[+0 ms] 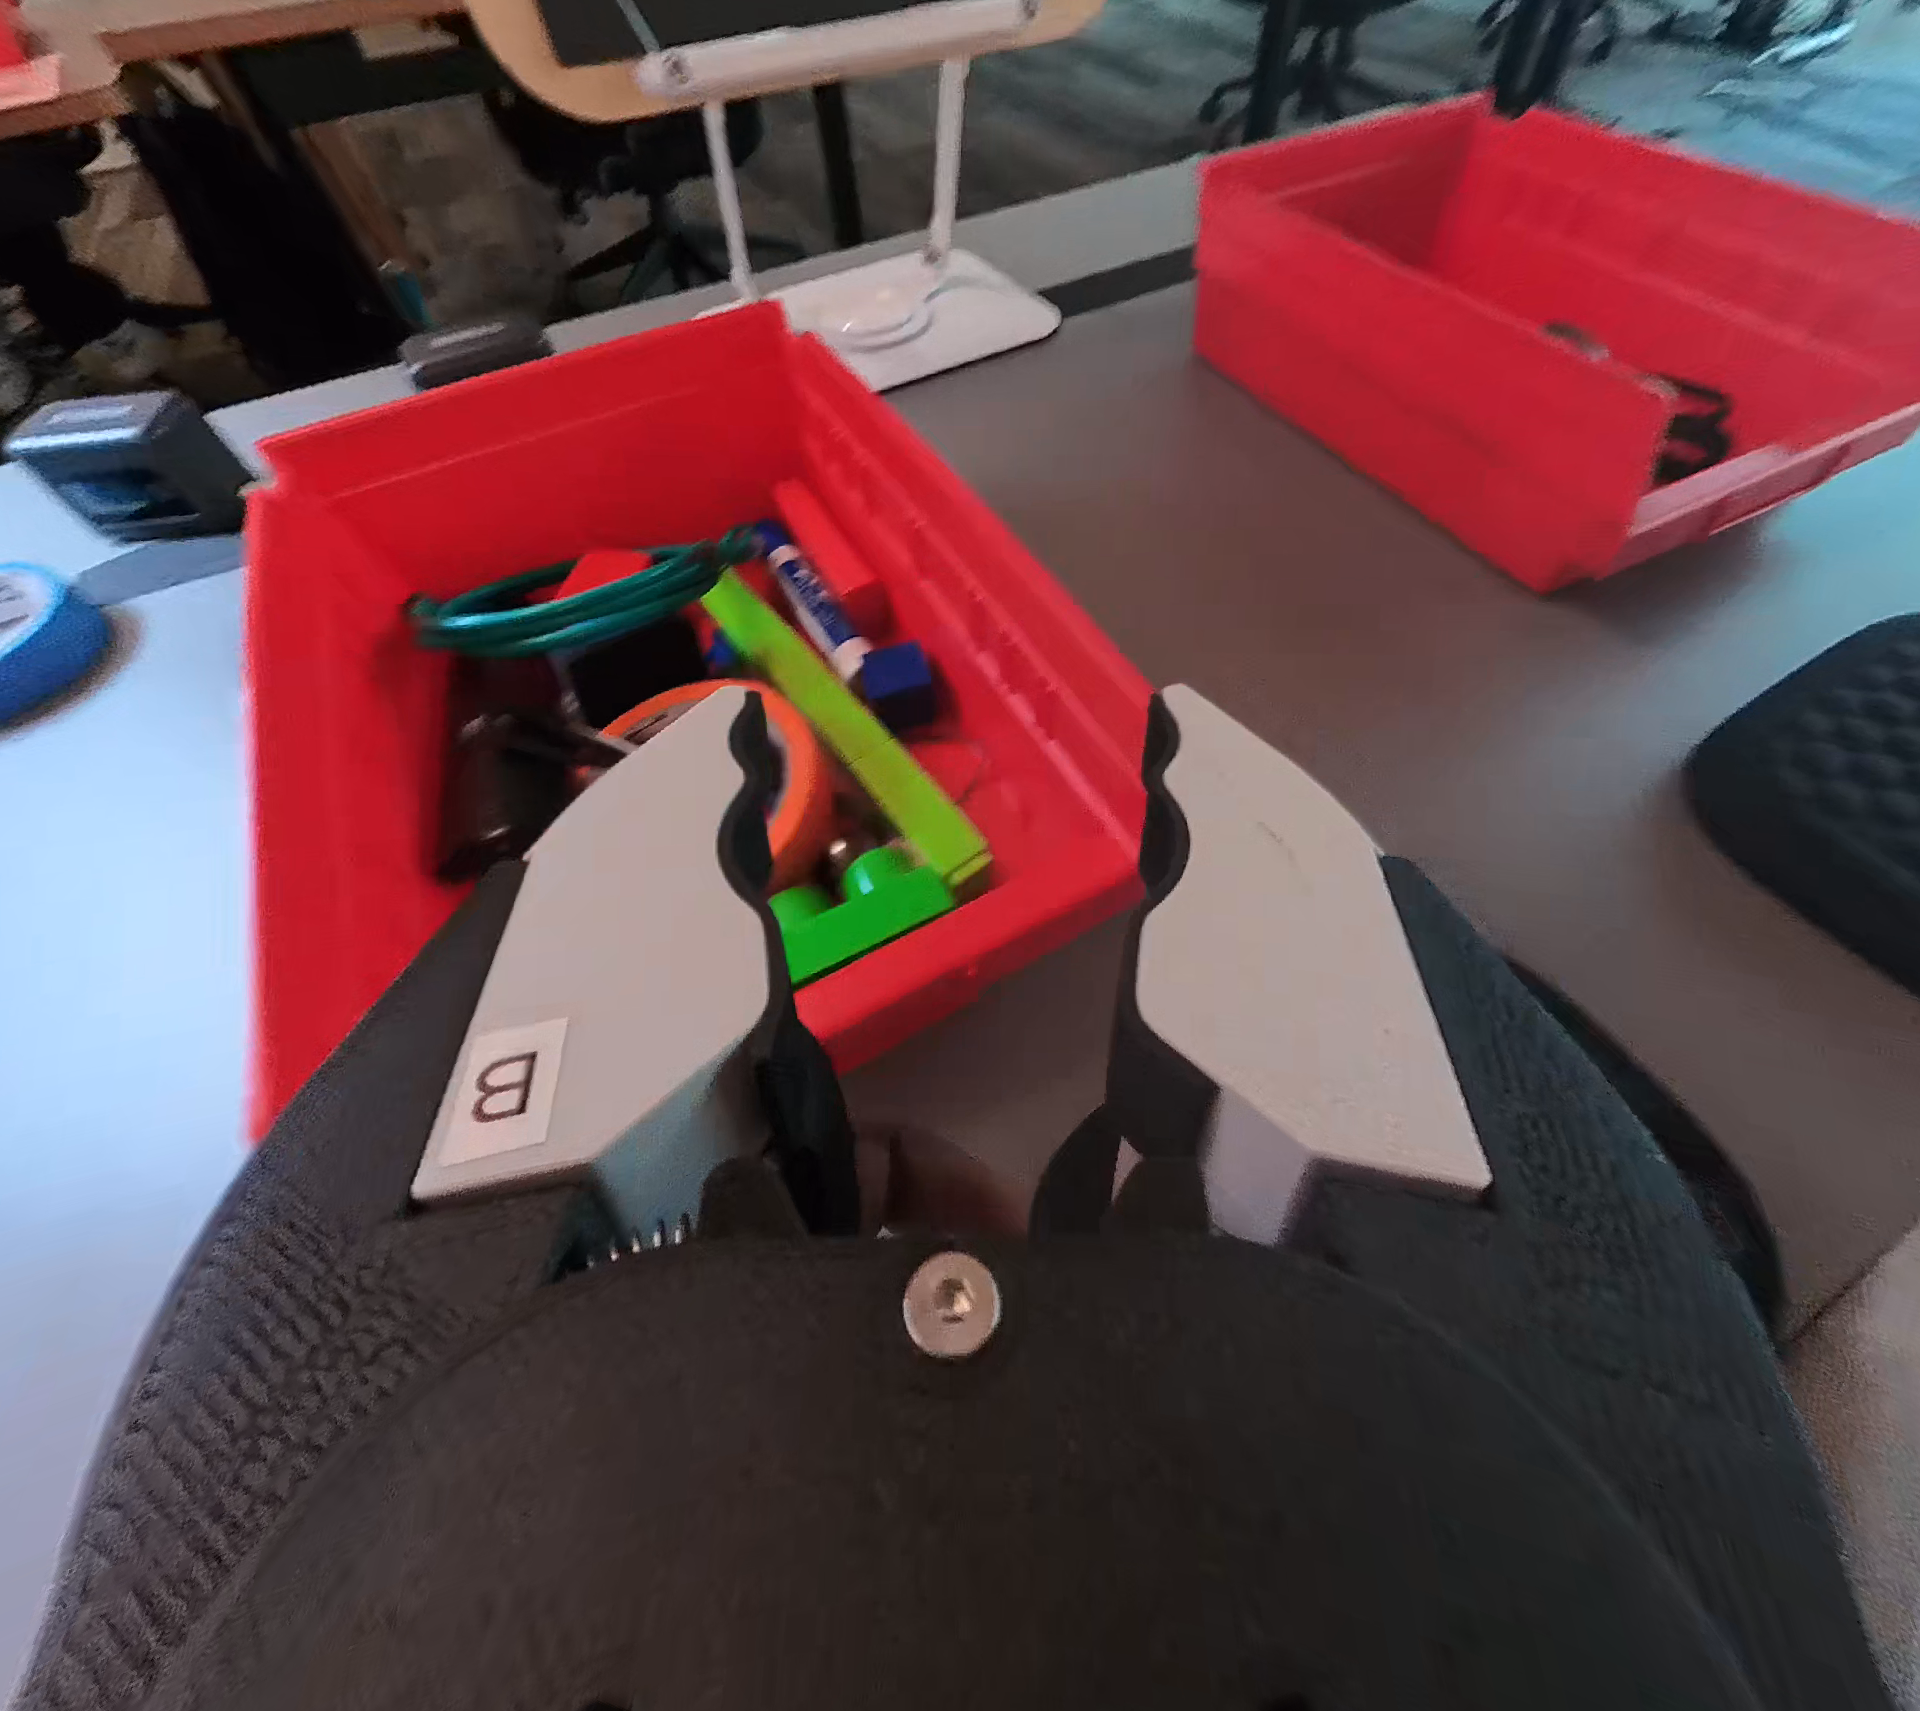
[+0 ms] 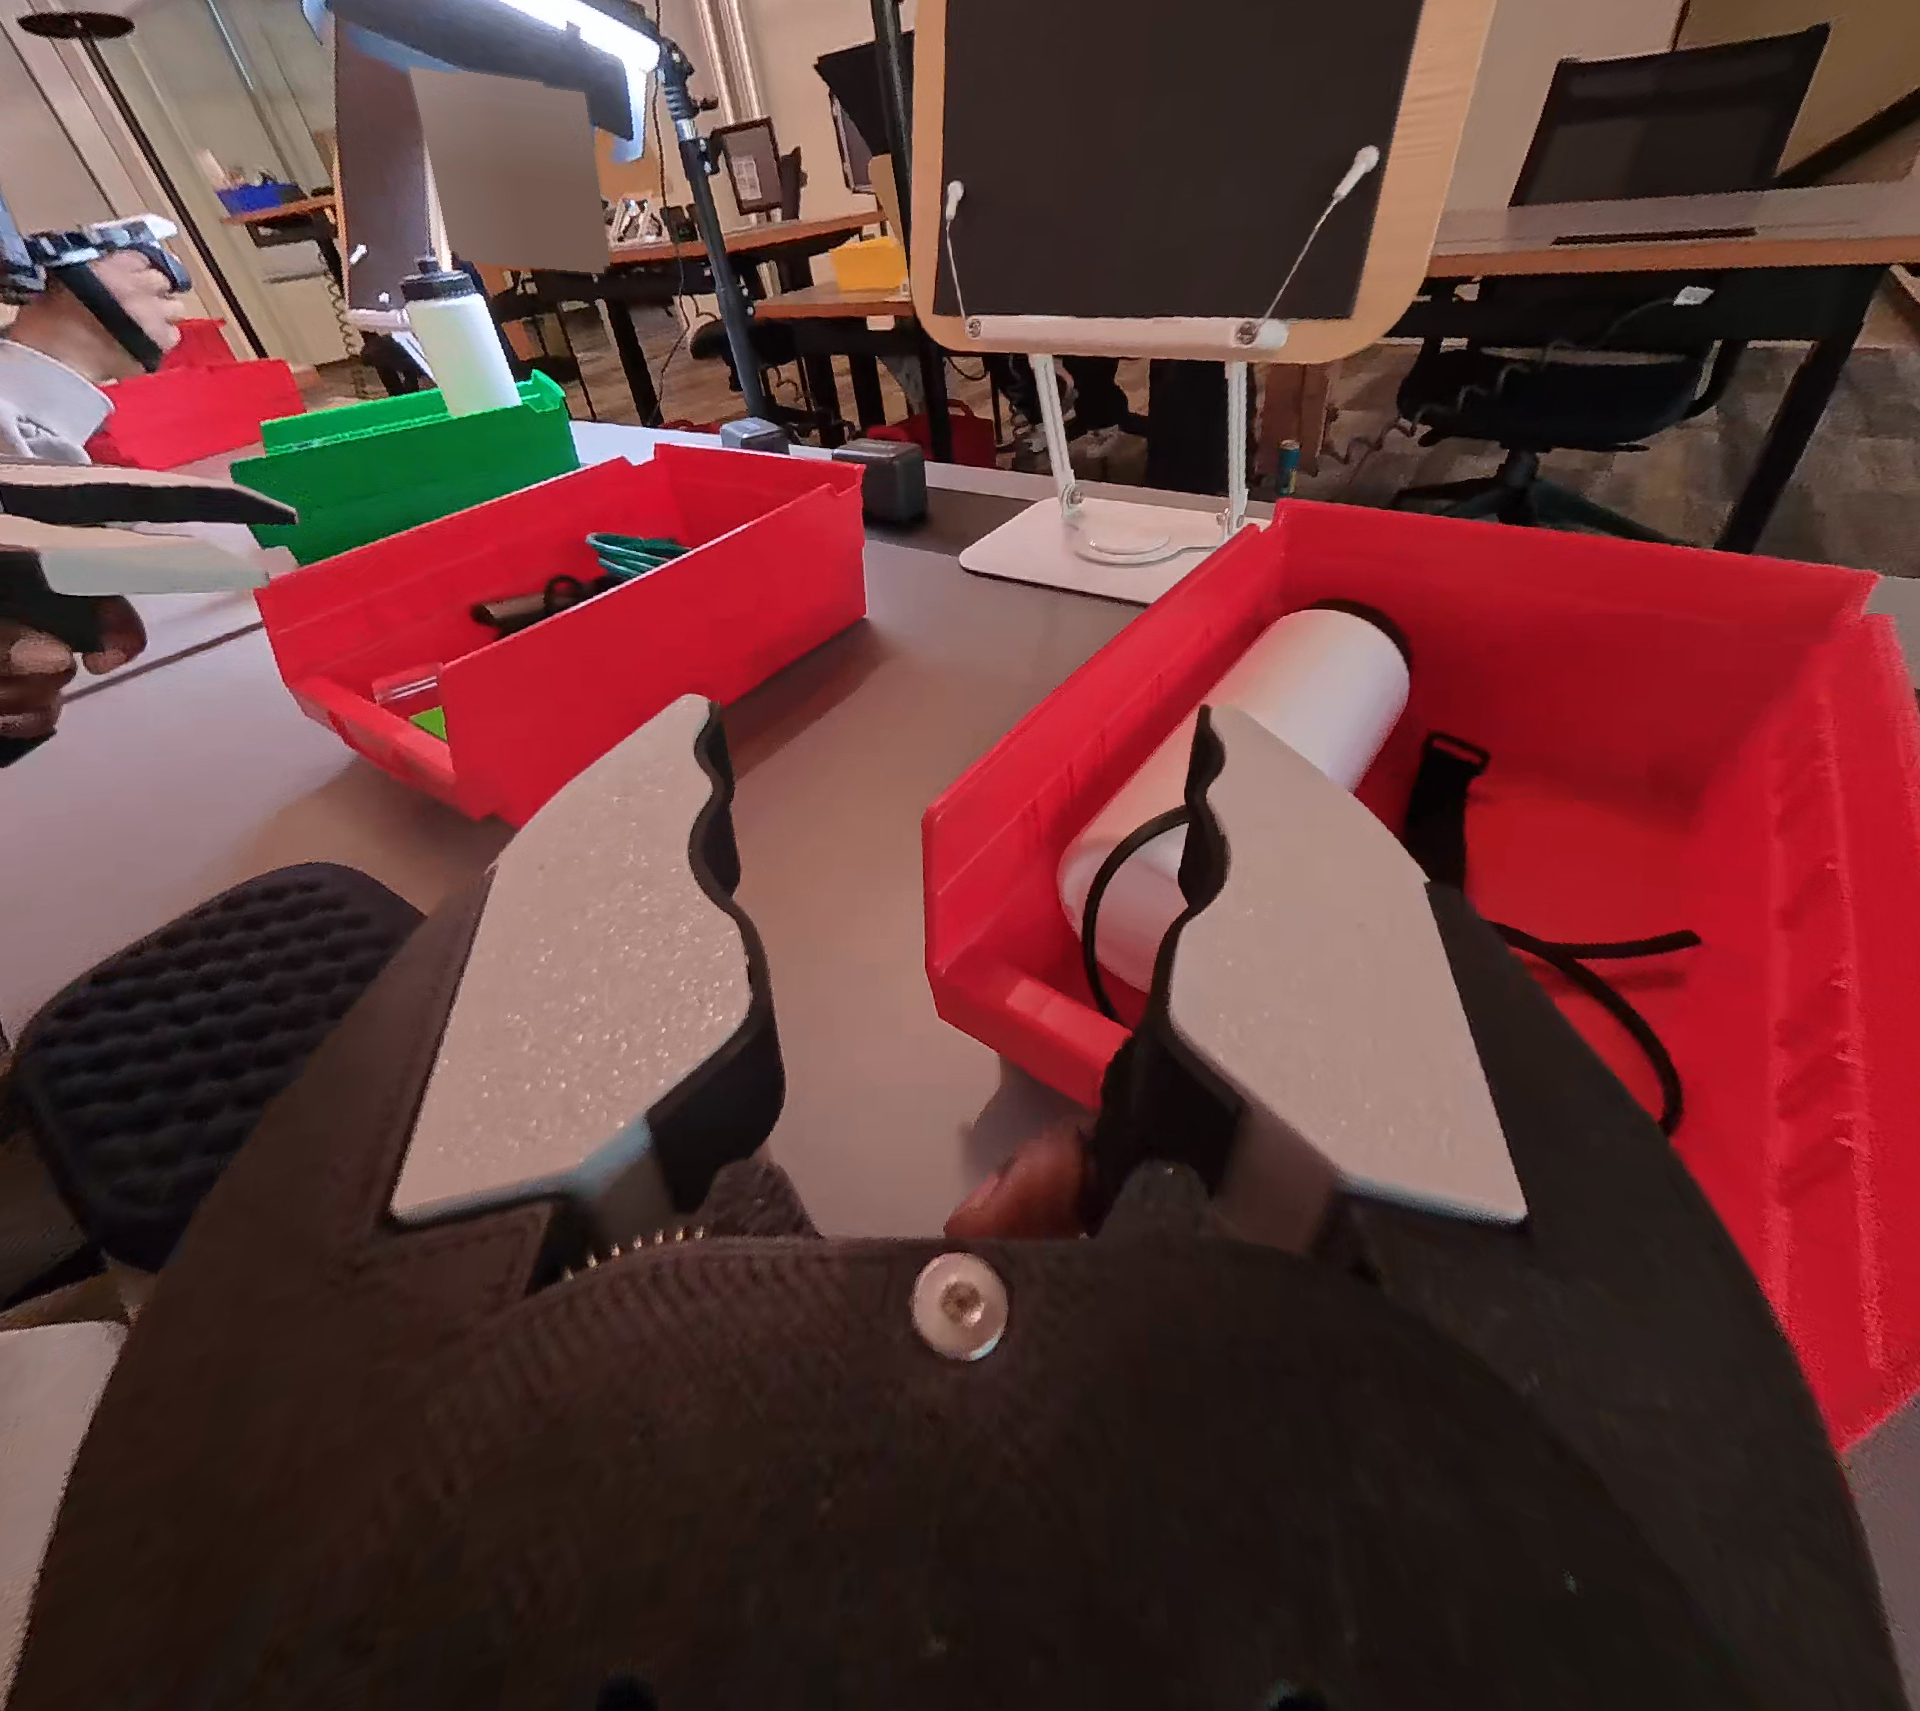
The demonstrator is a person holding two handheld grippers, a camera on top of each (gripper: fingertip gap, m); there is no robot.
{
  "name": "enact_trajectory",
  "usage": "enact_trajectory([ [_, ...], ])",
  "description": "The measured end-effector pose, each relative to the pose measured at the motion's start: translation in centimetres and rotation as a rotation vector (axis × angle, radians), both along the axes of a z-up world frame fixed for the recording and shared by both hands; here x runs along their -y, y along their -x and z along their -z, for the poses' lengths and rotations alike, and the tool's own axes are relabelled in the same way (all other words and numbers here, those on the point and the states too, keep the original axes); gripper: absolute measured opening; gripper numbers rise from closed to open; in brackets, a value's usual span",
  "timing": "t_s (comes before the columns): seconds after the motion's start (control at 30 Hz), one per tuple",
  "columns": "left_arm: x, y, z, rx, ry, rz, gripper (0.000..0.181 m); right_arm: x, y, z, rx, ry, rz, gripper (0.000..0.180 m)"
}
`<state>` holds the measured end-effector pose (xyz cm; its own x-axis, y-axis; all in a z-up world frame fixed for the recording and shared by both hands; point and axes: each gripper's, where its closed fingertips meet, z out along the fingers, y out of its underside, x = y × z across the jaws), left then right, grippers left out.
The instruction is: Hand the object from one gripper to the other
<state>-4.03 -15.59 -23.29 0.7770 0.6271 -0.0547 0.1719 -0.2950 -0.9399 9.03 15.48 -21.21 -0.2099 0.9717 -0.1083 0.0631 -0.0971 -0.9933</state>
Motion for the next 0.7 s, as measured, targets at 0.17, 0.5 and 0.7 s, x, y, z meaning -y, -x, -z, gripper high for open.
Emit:
enact_trajectory([
  [0.17,0.8,2.3,0.8,0.101,0.065,0.005,0.073,-0.8,-0.7,-0.7,-0.033,-0.002,0.025,0.082],
  [0.5,-1.0,8.4,4.6,0.135,0.497,0.133,0.064,-0.7,-1.6,-2.2,-0.087,-0.007,0.025,0.076],
  [0.7,-2.0,13.2,5.8,0.027,0.758,0.221,0.053,-0.5,-1.7,-2.3,-0.093,-0.009,0.017,0.073],
])
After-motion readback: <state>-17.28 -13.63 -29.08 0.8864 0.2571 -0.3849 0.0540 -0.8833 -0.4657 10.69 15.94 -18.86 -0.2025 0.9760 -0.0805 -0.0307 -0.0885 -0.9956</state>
